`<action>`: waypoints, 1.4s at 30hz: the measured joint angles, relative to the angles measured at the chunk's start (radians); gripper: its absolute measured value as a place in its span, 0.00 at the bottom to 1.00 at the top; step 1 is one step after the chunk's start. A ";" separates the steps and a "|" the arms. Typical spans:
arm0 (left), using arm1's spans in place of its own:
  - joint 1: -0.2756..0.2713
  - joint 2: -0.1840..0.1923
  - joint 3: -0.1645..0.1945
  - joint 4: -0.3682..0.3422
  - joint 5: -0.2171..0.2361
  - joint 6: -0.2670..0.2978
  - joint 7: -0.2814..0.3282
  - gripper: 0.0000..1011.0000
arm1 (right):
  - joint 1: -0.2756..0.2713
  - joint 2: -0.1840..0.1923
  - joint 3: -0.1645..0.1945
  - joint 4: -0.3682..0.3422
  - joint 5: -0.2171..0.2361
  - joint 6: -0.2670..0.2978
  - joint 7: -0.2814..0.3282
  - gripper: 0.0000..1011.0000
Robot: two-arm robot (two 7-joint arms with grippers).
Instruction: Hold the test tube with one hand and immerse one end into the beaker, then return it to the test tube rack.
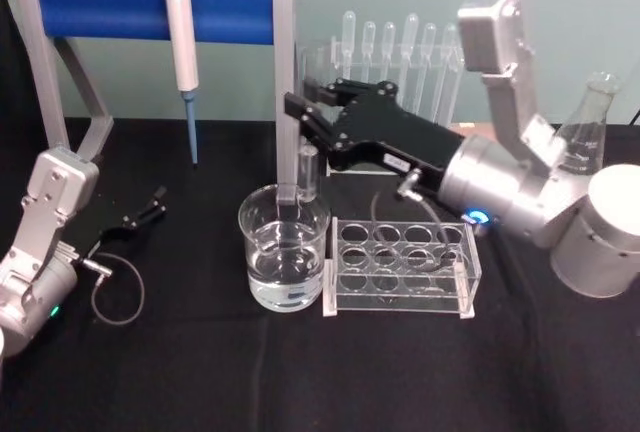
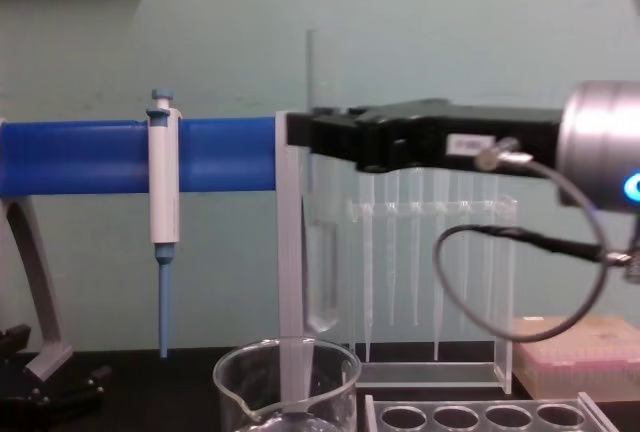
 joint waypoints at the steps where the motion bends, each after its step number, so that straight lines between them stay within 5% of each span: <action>1: 0.000 0.000 0.000 0.000 0.000 0.000 0.000 0.99 | 0.005 -0.007 -0.005 0.012 0.000 -0.004 0.003 0.22; 16: 0.000 0.000 0.000 0.000 0.000 0.000 0.000 0.99 | 0.004 -0.062 -0.063 0.144 -0.029 -0.098 0.032 0.22; 26: 0.000 0.000 0.000 0.000 0.000 0.000 0.000 0.99 | -0.016 -0.084 -0.067 0.220 -0.057 -0.184 0.054 0.22; 42: 0.000 0.000 0.000 0.000 0.000 0.000 0.000 0.99 | -0.019 -0.111 -0.065 0.312 -0.081 -0.239 0.092 0.22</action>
